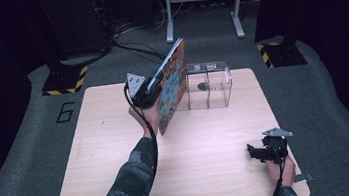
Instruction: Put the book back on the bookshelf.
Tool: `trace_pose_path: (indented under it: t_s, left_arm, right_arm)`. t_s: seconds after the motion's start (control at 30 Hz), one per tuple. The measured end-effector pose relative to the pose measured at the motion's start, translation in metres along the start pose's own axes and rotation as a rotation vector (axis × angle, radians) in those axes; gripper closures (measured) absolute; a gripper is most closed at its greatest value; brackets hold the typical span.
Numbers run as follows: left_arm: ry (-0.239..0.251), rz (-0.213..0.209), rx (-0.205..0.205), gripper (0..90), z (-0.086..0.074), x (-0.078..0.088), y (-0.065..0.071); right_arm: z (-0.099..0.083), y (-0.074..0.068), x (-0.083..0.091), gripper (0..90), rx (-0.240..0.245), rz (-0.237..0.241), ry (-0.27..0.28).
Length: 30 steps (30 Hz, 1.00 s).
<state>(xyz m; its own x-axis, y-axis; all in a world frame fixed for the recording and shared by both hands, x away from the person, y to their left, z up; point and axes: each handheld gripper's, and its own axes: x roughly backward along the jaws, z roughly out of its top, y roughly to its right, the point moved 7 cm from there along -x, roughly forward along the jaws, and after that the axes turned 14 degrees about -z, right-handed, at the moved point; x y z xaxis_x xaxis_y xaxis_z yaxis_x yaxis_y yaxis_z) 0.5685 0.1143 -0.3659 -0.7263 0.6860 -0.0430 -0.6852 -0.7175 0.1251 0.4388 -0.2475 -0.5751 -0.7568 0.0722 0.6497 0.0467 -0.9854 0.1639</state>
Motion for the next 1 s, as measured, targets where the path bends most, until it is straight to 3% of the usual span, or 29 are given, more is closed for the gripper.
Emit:
trace_pose_path:
  t_s: [0.37,0.43,0.5,0.63,0.77,0.83,1.0]
  left_arm:
    - [-0.178,-0.122,0.044,37.6,0.012,0.021,0.004]
    - [-0.225,-0.145,0.046,31.6,0.014,0.028,0.005]
    - [-0.261,-0.178,0.022,27.0,0.014,0.037,0.006]
    - [-0.372,-0.205,0.022,14.6,0.005,0.057,0.004]
    - [-0.44,-0.207,0.003,9.2,-0.006,0.082,0.001]
    - [-0.496,-0.216,-0.002,5.4,-0.016,0.095,-0.001]
    - [-0.575,-0.205,-0.004,1.0,-0.041,0.127,-0.007]
  right_arm:
    - [0.0,-0.001,-0.001,10.0,-0.012,0.005,0.0]
    - [0.0,-0.001,0.0,10.0,-0.011,0.005,-0.001]
    - [0.0,-0.001,-0.001,10.0,-0.011,0.005,-0.002]
    - [0.0,-0.001,-0.001,10.0,-0.012,0.005,-0.001]
    - [0.0,-0.001,-0.001,10.0,-0.013,0.005,0.0]
    - [0.0,-0.001,-0.001,10.0,-0.013,0.005,-0.001]
    - [0.0,-0.001,-0.001,9.9,-0.013,0.004,-0.002]
